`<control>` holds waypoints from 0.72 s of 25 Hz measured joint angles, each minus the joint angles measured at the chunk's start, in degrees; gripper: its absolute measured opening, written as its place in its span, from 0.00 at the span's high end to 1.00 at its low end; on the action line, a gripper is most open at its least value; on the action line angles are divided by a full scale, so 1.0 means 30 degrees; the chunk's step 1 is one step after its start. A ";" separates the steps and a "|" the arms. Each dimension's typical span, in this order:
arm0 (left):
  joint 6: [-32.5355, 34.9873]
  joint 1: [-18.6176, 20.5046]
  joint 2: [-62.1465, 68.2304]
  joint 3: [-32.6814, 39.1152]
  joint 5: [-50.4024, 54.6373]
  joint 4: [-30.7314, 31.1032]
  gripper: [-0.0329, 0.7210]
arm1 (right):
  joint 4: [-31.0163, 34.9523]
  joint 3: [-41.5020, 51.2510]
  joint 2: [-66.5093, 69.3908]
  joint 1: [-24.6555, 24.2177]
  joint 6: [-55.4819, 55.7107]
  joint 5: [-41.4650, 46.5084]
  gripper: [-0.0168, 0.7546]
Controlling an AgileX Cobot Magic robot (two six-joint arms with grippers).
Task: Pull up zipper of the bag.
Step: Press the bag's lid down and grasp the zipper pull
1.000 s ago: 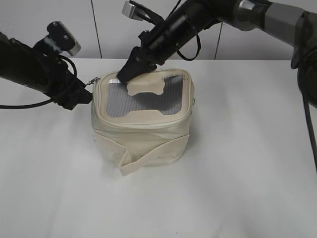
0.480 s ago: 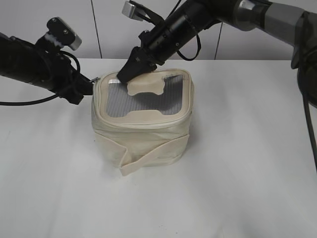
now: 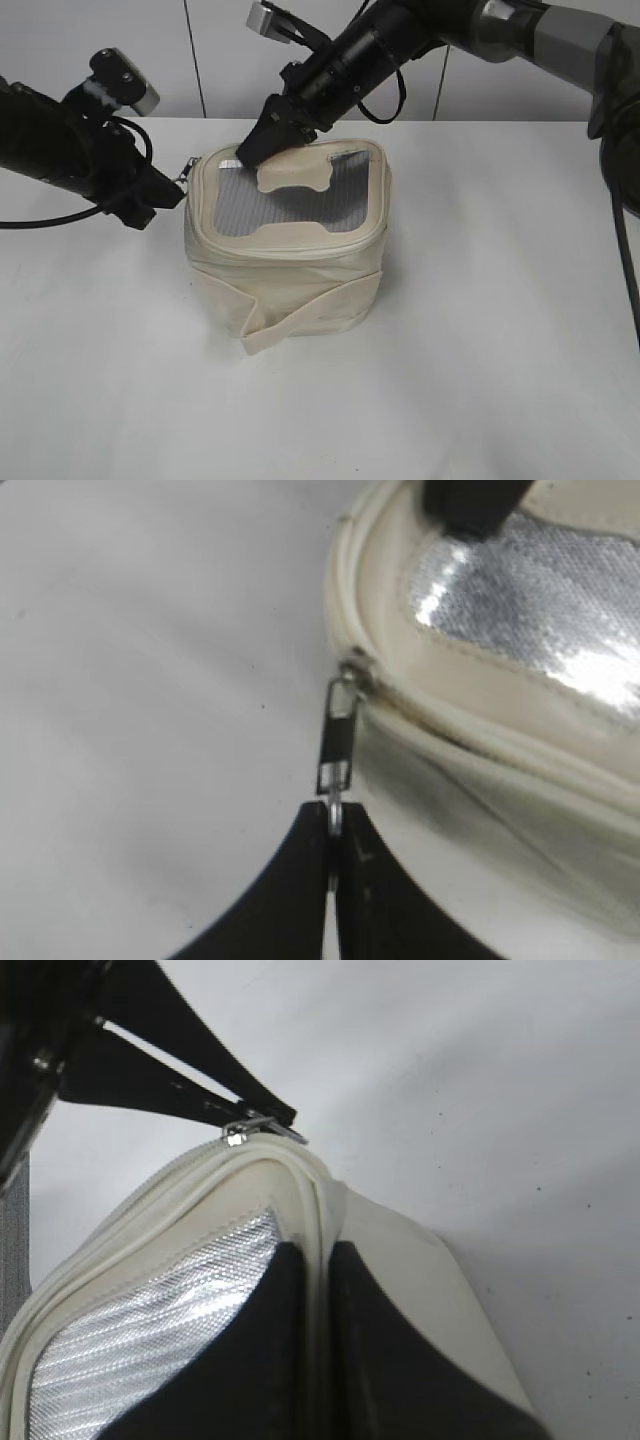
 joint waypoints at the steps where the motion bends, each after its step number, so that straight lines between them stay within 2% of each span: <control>1: -0.0214 0.0000 -0.0362 0.0285 0.0046 0.0114 0.96 | -0.0020 0.0000 0.0000 0.0000 0.0085 0.0000 0.91; 11: -0.0686 -0.0020 -0.4136 0.3624 -0.0584 -0.0209 0.96 | 0.0170 0.0000 0.0000 0.0208 0.0863 0.0043 0.91; 18: -0.1089 -0.0035 -0.5470 0.4871 0.0214 -0.0440 0.96 | 0.0210 0.0000 0.0000 0.0224 0.1921 0.0043 0.91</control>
